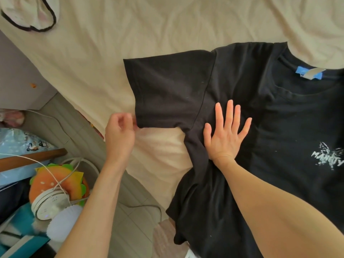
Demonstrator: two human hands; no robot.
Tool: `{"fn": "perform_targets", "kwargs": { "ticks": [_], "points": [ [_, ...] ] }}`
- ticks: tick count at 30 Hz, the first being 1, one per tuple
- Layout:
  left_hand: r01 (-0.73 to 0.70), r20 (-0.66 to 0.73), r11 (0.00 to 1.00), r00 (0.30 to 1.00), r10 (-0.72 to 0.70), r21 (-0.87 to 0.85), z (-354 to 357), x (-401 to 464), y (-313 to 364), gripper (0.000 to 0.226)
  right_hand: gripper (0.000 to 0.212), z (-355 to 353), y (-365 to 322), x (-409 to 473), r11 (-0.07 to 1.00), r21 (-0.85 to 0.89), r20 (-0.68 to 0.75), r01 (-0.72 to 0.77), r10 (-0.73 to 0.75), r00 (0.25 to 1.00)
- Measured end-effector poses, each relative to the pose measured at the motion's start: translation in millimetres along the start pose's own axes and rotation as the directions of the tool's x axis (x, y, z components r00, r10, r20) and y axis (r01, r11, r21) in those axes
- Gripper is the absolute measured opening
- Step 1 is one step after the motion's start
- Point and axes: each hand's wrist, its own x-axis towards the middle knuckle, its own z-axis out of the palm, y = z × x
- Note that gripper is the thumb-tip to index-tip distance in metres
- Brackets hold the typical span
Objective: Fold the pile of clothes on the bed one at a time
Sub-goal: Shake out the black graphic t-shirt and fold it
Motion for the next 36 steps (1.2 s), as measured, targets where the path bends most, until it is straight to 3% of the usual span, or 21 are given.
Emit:
{"fn": "perform_targets", "kwargs": {
  "ticks": [4, 7, 10, 13, 15, 17, 18, 19, 21, 23, 29, 36],
  "points": [
    [0.153, 0.245, 0.968, 0.964, -0.102, -0.198, 1.8, 3.4, -1.1, 0.038, 0.062, 0.3, 0.7, 0.4, 1.000, 0.015, -0.002, 0.009, -0.009, 1.000],
    [0.156, 0.188, 0.967, 0.975, -0.119, -0.200, 5.5, 0.6, -9.4, 0.022, 0.061, 0.9, 1.4, -0.1, 1.000, 0.016, -0.011, 0.016, -0.016, 1.000],
    [-0.003, 0.017, 0.998, 1.000, 0.002, 0.057, 11.0, -0.4, -8.6, 0.023, 0.061, 3.3, 1.4, 0.8, 1.000, 0.002, -0.037, 0.027, -0.027, 0.999],
    [-0.064, -0.096, 0.965, 0.991, 0.091, 0.255, 15.9, -5.7, 1.1, 0.033, 0.061, 3.4, 1.5, 1.8, 0.999, 0.006, -0.041, 0.037, -0.036, 0.998],
    [-0.217, -0.176, 0.896, 0.937, 0.303, 0.387, 20.0, -22.1, 10.8, 0.038, 0.061, 1.2, 1.9, 1.1, 0.999, 0.016, -0.023, 0.036, -0.035, 0.999],
    [-0.408, -0.093, 0.784, 0.859, 0.503, 0.468, 32.6, -51.5, 12.8, 0.033, 0.060, -4.4, 2.8, 0.2, 0.998, 0.043, 0.000, 0.044, -0.044, 0.999],
    [-0.440, -0.023, 0.783, 0.866, 0.500, 0.440, 41.7, -69.0, 9.4, 0.030, 0.060, -8.3, 4.3, -0.4, 0.996, 0.061, 0.012, 0.066, -0.067, 0.998],
    [-0.396, 0.036, 0.836, 0.909, 0.415, 0.380, 51.2, -86.5, 2.2, 0.029, 0.059, -12.9, 8.4, -2.3, 0.990, 0.088, 0.026, 0.107, -0.110, 0.994],
    [-0.162, 0.149, 0.958, 0.980, 0.129, 0.238, 65.9, -116.1, -18.2, 0.037, 0.055, -22.9, 26.8, -16.1, 0.963, 0.169, 0.044, 0.209, -0.219, 0.975],
    [-0.036, 0.244, 0.988, 0.970, -0.002, 0.153, 66.6, -134.0, -36.2, 0.041, 0.052, -30.9, 55.3, -49.0, 0.944, 0.189, 0.045, 0.271, -0.284, 0.958],
    [0.025, 0.398, 0.998, 0.916, -0.046, 0.058, 34.9, -152.1, -60.7, 0.019, 0.053, -35.4, 132.3, -179.3, 0.973, 0.110, 0.149, 0.205, -0.220, 0.964],
    [0.168, 0.468, 0.980, 0.861, -0.200, 0.110, 13.1, -188.7, -94.6, 0.015, 0.052, -44.3, 143.6, -234.0, 0.988, 0.148, 0.161, 0.040, -0.064, 0.985]
  ]
}}
